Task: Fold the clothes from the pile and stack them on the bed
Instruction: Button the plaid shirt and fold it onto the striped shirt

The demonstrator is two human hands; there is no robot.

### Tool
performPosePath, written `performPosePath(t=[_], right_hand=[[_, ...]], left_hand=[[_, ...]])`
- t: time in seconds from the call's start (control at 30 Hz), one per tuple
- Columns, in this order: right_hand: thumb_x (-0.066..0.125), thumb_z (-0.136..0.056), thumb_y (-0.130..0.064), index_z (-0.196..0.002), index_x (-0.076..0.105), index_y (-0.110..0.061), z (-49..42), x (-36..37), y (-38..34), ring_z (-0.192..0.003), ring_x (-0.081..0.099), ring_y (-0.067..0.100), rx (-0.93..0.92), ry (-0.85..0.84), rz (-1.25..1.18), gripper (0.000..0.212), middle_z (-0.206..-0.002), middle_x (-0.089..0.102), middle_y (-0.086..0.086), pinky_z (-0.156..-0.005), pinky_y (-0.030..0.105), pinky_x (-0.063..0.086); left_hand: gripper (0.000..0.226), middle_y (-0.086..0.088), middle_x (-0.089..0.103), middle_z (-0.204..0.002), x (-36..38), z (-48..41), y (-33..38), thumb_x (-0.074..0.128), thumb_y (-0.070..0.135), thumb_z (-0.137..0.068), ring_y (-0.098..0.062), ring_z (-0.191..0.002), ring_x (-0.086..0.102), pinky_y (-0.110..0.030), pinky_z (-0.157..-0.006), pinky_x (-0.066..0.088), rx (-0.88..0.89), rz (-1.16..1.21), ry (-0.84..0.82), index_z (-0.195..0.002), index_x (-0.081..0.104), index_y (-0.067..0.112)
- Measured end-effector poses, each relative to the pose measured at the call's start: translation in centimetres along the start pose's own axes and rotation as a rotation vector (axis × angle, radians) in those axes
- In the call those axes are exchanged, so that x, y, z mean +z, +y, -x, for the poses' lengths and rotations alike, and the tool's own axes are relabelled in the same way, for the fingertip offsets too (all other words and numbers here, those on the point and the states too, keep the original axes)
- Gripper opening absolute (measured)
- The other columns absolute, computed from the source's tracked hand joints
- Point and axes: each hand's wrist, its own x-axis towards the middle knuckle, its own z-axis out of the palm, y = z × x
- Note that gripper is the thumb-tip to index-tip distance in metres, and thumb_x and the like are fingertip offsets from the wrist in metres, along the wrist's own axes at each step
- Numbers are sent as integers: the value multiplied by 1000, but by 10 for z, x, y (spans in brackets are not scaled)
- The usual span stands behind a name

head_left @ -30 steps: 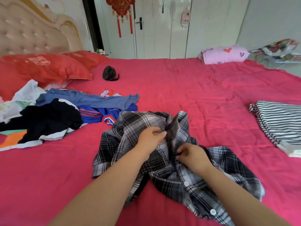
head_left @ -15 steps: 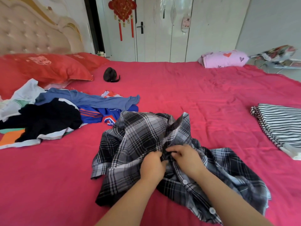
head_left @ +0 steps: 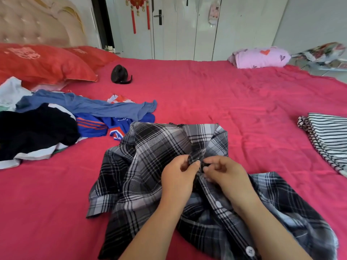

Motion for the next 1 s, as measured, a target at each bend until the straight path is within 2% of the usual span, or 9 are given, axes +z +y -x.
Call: performPosePath(t=[0.1, 0.2, 0.27, 0.37, 0.5, 0.6, 0.67, 0.83, 1.0], right_hand=[[62, -82, 4, -86, 65, -17, -2, -6, -2, -59, 61, 2, -28, 13, -80, 21, -68, 62, 1, -62, 13, 50], [63, -80, 4, -83, 64, -19, -8, -7, -5, -59, 59, 3, -67, 39, -89, 23, -66, 62, -1, -64, 15, 49], [65, -79, 4, -80, 63, -20, -11, -7, -4, -61, 58, 6, -94, 65, -80, 25, -65, 61, -4, -66, 19, 49], [67, -78, 4, -81, 62, -21, -12, -7, -2, -65, 58, 9, -113, 84, -72, 25, -69, 63, -3, -69, 24, 48], [69, -76, 0, -80, 61, -25, -7, -6, -2, -65, 60, 6, -166, 108, 12, 27, -72, 65, -4, -71, 20, 48], [70, -76, -1, -80, 60, -29, -3, -3, -2, -67, 62, 8, -203, 125, 78, 29, -72, 65, -5, -73, 24, 50], [69, -76, -2, -81, 59, -30, -2, -3, -3, -67, 61, 8, -231, 142, 130, 31, -71, 64, -7, -73, 25, 50], [69, -75, -5, -88, 56, -33, 2, 1, -6, -77, 60, -1, -383, 202, 404, 34, -72, 62, -16, -70, 9, 44], [68, -74, -4, -87, 54, -29, 3, 1, -5, -79, 57, -6, -414, 256, 446, 31, -70, 59, -20, -68, 1, 39]], left_hand=[[11, -3, 70, -86, 4, -3, -1, 60, 22, -88, -17, -84, 64, -33, -78, 51, -57, 91, -6, -84, 70, 22], [12, 4, 66, -74, 11, -8, -2, 62, 19, -87, 0, -67, 57, -14, -62, 45, -13, 45, 20, -78, 67, 27], [16, 9, 62, -70, 14, -10, -2, 64, 18, -85, 4, -65, 54, -7, -58, 40, 71, -44, 53, -76, 61, 31], [21, 12, 60, -72, 15, -11, -1, 67, 17, -82, 2, -67, 54, -6, -62, 40, 140, -112, 88, -78, 57, 35], [22, 13, 63, -76, 11, -11, -1, 66, 15, -83, -1, -73, 58, -12, -66, 43, 118, -116, 79, -76, 58, 35], [12, 16, 66, -78, 8, -11, 0, 66, 15, -83, 1, -76, 60, -15, -73, 48, 102, -128, 33, -80, 69, 26], [13, 12, 69, -85, 9, -11, 0, 66, 17, -82, -1, -82, 62, -21, -80, 50, 97, -142, 13, -92, 74, 18], [14, 10, 68, -93, 8, -9, 2, 67, 19, -82, -2, -89, 61, -22, -84, 49, 134, -168, 19, -94, 74, 21], [16, 10, 66, -97, 2, -11, 1, 65, 20, -85, -1, -91, 59, -18, -86, 47, 183, -209, -112, -99, 73, 22]])
